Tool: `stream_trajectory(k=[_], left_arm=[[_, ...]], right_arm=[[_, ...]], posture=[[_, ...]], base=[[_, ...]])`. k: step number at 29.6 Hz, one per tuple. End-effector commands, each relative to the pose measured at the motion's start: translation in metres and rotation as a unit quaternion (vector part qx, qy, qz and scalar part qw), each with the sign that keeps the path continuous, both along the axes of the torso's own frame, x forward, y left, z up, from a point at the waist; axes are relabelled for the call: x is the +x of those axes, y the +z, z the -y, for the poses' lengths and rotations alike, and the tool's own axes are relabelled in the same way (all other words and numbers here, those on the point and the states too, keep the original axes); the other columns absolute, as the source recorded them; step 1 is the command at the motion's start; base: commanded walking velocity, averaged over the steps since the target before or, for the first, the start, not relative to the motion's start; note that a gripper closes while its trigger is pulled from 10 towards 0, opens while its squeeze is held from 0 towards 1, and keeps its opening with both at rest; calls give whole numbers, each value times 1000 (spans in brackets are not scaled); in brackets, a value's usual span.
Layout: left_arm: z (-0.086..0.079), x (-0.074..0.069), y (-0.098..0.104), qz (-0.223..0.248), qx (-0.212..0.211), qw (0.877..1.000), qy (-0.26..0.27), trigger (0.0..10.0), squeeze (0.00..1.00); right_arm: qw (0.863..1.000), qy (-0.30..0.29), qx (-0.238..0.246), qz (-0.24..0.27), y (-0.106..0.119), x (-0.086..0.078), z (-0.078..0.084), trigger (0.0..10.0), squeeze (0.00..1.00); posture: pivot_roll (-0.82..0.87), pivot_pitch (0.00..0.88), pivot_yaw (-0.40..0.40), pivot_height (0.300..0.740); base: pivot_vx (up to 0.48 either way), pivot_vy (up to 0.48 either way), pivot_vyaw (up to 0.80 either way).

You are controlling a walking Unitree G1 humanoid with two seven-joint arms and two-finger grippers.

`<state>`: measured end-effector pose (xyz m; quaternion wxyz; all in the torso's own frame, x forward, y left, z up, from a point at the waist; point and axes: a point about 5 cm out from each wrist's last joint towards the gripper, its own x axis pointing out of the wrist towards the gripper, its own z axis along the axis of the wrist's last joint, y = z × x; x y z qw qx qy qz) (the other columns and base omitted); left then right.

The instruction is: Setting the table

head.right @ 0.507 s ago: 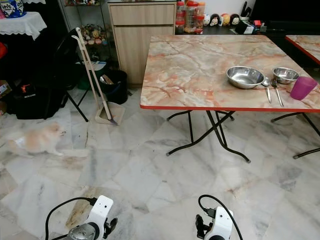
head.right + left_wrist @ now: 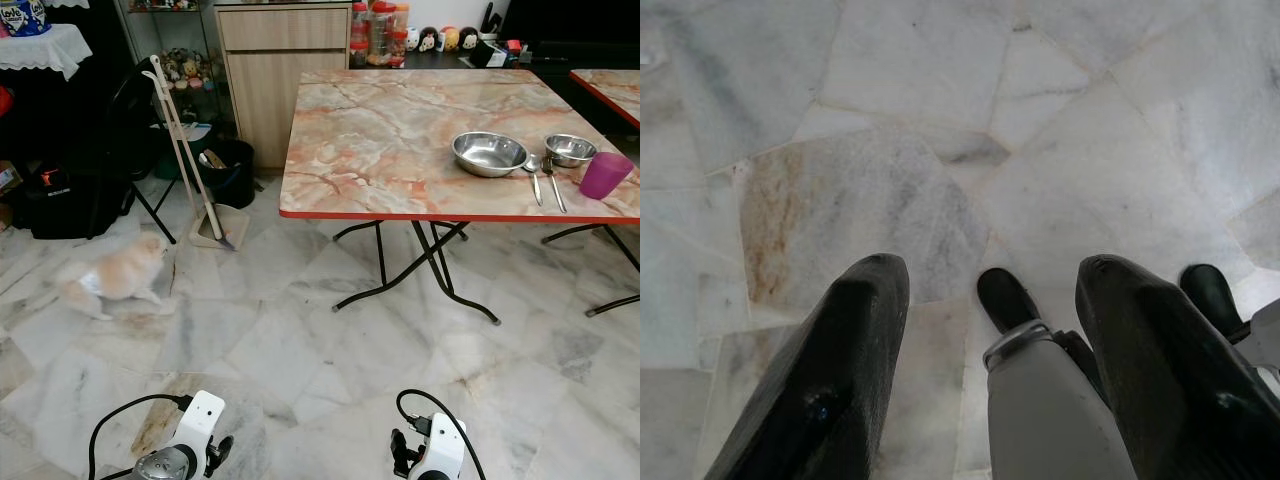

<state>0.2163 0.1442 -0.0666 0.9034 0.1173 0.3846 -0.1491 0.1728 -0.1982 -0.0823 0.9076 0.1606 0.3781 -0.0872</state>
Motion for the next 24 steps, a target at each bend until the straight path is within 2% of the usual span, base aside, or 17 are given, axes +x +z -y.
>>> stream_trajectory(k=[1,22,24], left_arm=[[-2,-3,-2,-6,5,1000,-7,10000,0],[-2,-3,-2,-4,6,1000,-7,10000,0],[-2,-4,-2,-4,7,1000,-8,10000,0]], right_arm=[[1000,-5,2,3,0,0,0,10000,0],[1000,-6,3,4,0,0,0,10000,0],[1000,-6,3,4,0,0,-1,10000,0]], posture=[[-66,0,48,740],[-62,0,43,740],[-62,0,43,740]], base=[[0,0,0],[0,0,0],[0,-255,0]])
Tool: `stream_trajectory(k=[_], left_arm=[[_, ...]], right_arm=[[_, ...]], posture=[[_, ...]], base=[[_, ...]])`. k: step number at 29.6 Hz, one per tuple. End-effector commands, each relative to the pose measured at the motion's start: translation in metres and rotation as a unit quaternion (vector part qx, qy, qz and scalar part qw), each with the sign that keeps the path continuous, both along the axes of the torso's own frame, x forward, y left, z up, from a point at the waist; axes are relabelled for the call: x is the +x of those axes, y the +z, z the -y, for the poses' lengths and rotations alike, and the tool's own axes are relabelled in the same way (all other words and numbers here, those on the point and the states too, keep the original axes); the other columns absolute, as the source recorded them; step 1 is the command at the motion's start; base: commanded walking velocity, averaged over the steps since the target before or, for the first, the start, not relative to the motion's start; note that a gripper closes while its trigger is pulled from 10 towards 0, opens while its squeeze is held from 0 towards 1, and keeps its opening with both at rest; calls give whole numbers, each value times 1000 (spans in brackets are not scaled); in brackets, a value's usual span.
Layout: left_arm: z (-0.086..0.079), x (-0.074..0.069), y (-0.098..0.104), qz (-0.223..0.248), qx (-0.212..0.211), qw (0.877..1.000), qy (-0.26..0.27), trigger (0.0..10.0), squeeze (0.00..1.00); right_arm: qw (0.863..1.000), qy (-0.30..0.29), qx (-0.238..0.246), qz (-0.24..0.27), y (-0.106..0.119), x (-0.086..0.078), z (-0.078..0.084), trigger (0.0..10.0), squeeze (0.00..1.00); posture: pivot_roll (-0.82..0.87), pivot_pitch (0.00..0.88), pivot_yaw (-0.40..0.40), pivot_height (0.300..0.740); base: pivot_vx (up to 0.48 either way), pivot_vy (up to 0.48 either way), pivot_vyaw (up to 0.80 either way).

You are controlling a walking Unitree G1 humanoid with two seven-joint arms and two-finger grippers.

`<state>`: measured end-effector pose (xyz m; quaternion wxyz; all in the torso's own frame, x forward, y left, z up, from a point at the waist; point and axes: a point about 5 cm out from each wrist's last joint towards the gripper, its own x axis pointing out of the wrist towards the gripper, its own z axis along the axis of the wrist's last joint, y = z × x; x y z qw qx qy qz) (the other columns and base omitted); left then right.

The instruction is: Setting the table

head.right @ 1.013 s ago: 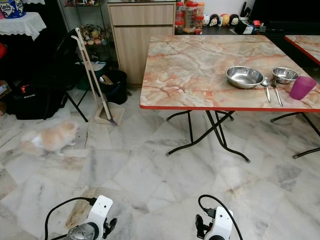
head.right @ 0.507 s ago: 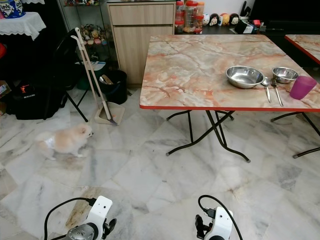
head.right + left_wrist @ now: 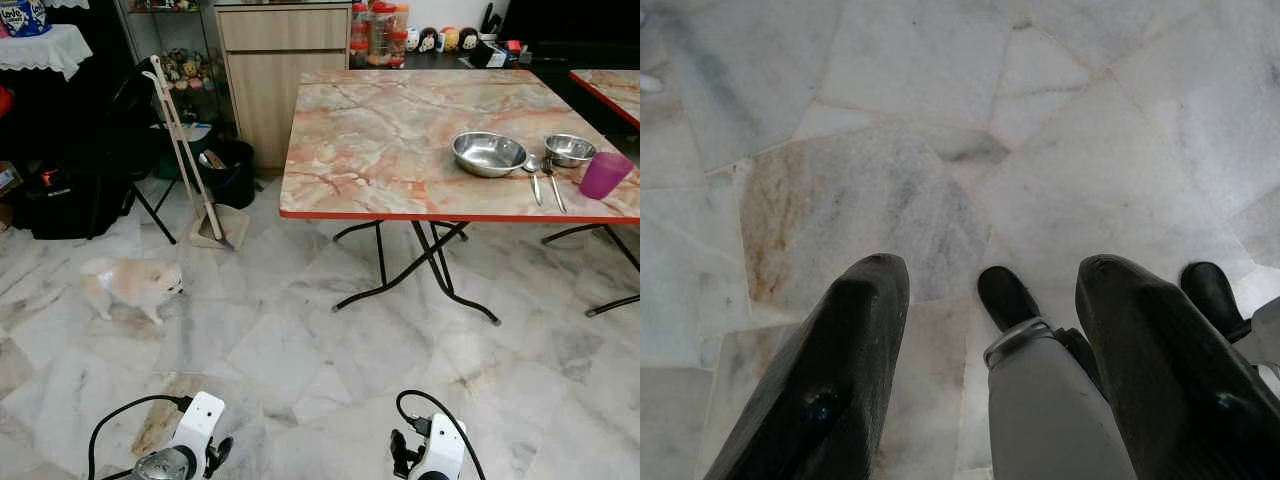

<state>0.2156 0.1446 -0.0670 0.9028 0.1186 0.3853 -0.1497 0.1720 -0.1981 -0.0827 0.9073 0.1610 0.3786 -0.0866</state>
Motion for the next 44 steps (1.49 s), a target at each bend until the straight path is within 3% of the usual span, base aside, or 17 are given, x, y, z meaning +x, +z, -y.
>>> stream_trajectory(k=[1,44], left_arm=[[-2,-3,-2,-4,7,1000,-7,10000,0],[-2,-4,-2,-3,7,1000,-5,10000,0]], right_arm=[[1000,-7,2,4,1,1,-1,10000,0],[1000,-7,1,2,0,-1,-1,10000,0]], posture=[[-62,0,43,740],[-57,0,43,740]], base=[[0,-266,0],[0,-273,0]])
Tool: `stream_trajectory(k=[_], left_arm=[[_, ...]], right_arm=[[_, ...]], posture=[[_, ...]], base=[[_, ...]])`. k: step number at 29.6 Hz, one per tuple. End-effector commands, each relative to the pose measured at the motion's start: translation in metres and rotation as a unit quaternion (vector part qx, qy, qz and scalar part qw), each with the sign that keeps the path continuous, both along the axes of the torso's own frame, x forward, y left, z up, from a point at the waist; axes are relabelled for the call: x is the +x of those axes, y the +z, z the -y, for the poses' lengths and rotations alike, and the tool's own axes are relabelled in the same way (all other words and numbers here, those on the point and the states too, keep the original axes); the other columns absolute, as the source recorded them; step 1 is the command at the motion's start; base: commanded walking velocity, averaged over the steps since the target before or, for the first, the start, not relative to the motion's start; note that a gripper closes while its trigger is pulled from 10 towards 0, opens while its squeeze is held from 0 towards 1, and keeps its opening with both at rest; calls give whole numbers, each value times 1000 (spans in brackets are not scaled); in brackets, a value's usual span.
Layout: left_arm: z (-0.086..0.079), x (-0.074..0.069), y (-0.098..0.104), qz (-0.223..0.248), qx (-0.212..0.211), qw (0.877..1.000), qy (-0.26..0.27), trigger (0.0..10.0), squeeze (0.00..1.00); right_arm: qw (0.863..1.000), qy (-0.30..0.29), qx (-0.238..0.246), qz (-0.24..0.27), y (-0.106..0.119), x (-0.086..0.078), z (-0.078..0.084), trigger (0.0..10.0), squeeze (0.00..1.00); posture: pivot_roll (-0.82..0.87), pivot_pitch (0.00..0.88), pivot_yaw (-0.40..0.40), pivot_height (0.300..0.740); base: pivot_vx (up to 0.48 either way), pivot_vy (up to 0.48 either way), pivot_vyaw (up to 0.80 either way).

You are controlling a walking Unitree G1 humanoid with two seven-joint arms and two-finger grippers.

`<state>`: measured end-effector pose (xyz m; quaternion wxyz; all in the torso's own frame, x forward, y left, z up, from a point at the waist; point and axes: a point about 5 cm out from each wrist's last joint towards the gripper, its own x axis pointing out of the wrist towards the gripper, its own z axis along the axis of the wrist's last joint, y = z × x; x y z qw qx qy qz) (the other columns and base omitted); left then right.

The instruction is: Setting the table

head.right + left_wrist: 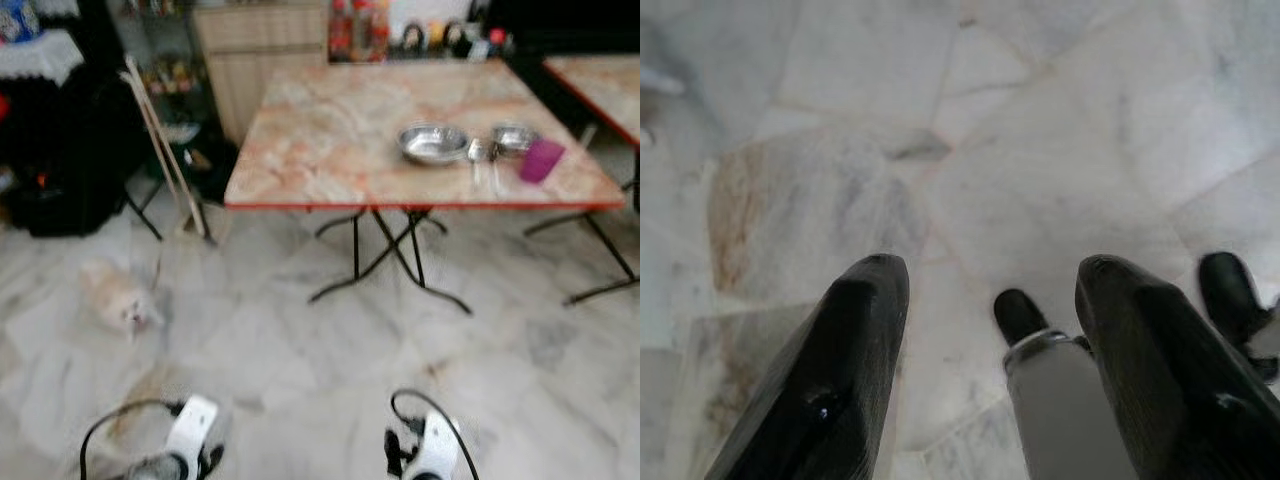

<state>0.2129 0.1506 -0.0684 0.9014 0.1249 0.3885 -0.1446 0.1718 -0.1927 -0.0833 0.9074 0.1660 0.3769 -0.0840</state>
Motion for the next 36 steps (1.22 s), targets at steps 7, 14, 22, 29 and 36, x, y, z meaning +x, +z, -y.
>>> stream_trajectory(k=[7,14,22,29,36], left_arm=[[4,-1,-1,-1,-2,1000,-7,10000,0],[4,-1,0,0,-4,1000,-6,10000,0],[3,3,2,7,2,1000,-4,10000,0],[4,22,16,59,-15,998,12,10000,0],[6,61,51,170,-72,982,49,10000,0]], right_arm=[[1000,-8,-4,0,0,-1,4,10000,0],[1000,-6,-5,2,1,0,4,10000,0],[1000,-7,-3,5,1,1,3,10000,0],[1000,-8,-7,26,7,11,3,10000,0],[994,-3,-10,111,29,44,4,10000,0]], posture=[[-57,0,43,740],[-57,0,44,740],[-64,0,52,740],[-65,0,61,740],[-61,0,61,740]], base=[[0,-269,0],[0,-223,0],[0,0,0],[0,0,0],[0,0,0]])
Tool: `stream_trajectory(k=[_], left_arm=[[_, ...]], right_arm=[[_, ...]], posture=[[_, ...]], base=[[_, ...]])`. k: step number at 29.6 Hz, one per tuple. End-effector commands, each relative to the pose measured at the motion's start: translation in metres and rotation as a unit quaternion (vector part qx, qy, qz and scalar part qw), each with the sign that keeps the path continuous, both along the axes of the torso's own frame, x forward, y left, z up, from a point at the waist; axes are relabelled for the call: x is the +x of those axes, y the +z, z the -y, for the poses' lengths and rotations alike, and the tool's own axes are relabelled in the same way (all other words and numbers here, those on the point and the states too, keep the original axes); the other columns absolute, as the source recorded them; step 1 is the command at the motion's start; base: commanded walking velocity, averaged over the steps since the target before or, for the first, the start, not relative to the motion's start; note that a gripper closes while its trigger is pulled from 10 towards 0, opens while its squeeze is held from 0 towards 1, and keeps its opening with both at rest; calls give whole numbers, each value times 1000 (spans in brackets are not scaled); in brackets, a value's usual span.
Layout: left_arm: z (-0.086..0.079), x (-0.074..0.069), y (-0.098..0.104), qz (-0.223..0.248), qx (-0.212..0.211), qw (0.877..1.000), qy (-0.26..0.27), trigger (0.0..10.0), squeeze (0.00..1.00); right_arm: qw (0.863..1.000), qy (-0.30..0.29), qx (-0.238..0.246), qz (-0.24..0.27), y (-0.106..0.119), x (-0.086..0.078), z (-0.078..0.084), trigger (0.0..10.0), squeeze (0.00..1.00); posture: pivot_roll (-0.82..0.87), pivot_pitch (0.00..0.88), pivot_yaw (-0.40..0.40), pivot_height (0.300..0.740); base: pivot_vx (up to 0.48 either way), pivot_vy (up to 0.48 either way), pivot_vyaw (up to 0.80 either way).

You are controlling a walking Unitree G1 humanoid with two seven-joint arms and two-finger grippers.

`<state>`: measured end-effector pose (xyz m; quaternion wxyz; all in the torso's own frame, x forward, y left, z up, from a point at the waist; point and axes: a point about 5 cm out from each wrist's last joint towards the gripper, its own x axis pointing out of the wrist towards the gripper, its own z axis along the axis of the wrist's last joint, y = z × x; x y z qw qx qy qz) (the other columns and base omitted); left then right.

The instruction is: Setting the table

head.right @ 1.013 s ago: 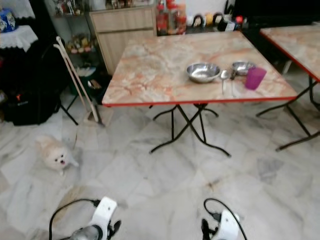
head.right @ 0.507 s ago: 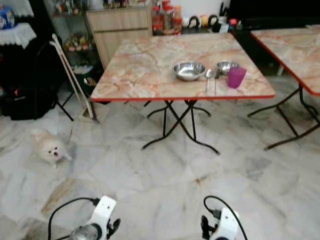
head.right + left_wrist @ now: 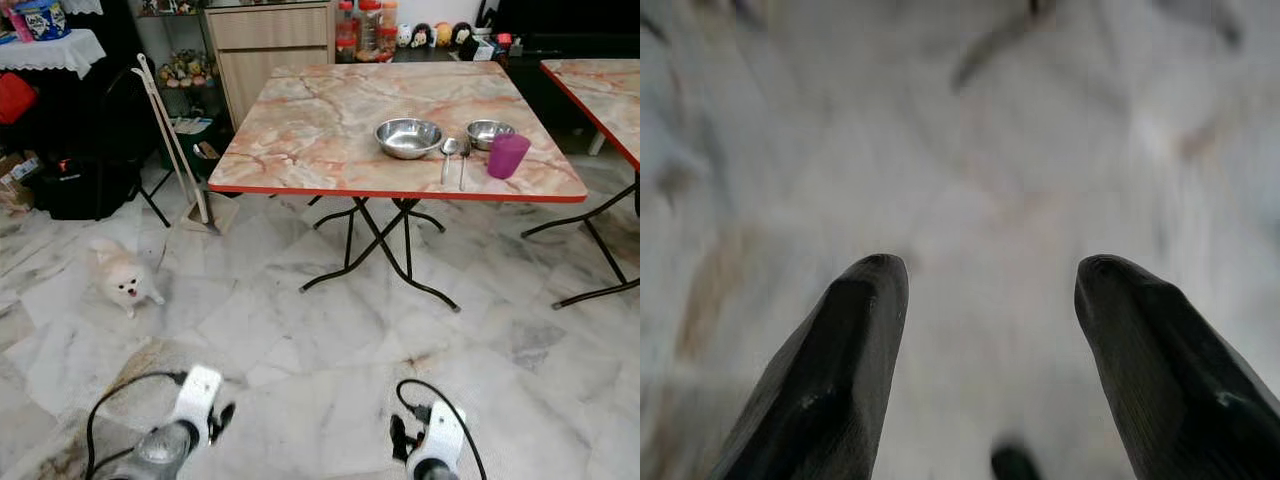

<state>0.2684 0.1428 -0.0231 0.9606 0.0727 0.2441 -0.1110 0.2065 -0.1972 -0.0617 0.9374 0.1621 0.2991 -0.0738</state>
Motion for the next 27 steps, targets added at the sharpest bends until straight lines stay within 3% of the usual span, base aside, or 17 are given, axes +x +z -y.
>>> stream_trajectory(k=[1,4,6,11,12,17,21,27], left_arm=[[-1,7,8,26,-10,1000,8,10000,0],[1,21,24,69,-21,997,14,10000,0],[5,38,47,132,-44,990,22,10000,0],[14,50,69,192,-56,980,11,10000,0],[18,55,80,218,-66,974,14,10000,0],[27,61,103,282,-88,955,8,10000,0],[32,63,110,297,-96,950,0,10000,0],[43,64,110,291,-96,952,-6,10000,0]], right_arm=[[999,-2,0,34,9,12,-1,10000,0],[997,-6,-15,74,21,26,2,10000,0],[989,1,-22,149,44,48,0,10000,0],[976,9,-42,212,65,66,-3,10000,0],[968,6,-43,249,78,73,-5,10000,0],[944,20,-62,323,108,86,-12,10000,0],[936,33,-73,342,115,89,-17,10000,0],[931,36,-71,356,124,93,-30,10000,0]], posture=[[-61,0,61,740],[-56,0,61,740],[-58,0,60,740],[-60,0,61,740],[-59,0,65,740],[-58,0,63,740],[-60,0,63,740],[-68,0,66,740]], base=[[0,0,0],[0,0,0],[0,0,0],[0,0,0],[0,0,0],[0,0,0],[0,0,0],[0,0,0]])
